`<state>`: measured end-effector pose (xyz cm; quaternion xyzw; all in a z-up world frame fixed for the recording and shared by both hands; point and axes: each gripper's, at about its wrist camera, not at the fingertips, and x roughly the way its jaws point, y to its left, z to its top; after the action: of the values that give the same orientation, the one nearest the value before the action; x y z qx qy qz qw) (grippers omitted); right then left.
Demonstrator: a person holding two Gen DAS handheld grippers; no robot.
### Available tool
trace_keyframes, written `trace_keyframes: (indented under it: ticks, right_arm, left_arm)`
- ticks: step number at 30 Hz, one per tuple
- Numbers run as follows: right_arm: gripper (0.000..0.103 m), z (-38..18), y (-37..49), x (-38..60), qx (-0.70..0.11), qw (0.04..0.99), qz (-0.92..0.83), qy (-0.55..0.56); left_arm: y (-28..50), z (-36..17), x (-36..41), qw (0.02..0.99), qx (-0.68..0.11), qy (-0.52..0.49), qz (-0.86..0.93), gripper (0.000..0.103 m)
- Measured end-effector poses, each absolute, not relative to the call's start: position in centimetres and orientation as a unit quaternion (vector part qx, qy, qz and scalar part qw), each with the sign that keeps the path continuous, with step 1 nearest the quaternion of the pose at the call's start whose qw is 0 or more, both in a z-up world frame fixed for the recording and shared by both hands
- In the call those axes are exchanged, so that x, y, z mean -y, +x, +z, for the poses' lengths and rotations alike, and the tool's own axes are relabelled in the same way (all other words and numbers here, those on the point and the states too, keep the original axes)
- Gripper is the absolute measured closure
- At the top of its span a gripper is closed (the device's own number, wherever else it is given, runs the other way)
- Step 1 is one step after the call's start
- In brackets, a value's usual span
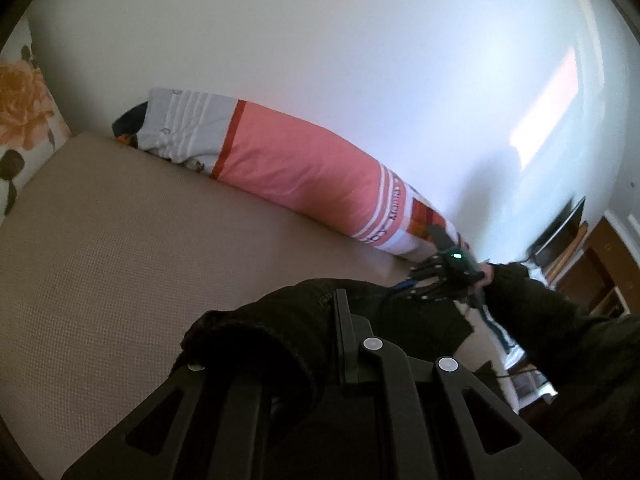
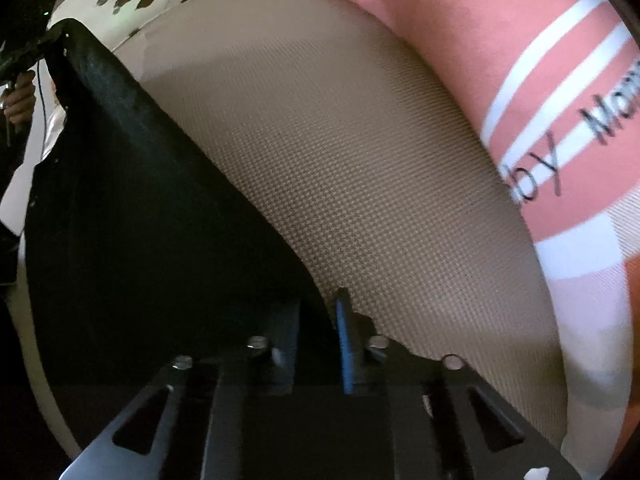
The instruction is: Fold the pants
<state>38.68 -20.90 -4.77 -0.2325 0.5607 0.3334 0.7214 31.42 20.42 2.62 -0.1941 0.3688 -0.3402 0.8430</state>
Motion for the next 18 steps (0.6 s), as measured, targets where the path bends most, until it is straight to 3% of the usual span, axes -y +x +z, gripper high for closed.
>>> trace_keyframes:
  ticks: [9,18]
  right_arm:
    - [0.097,2.4,29.8,19.9,-0.448,0.835,0.184,-0.263]
    - [0.097,6.7,14.0,20.7,-0.418,0.873,0.112,-0.223]
  left_arm:
    - [31.3,2.8,-20.7,0.862,-0.374,-0.170,-0.298,0.094]
    - [24.7,5.6,-21.0,0.862,-0.358,-0.124,-0.338,0.093]
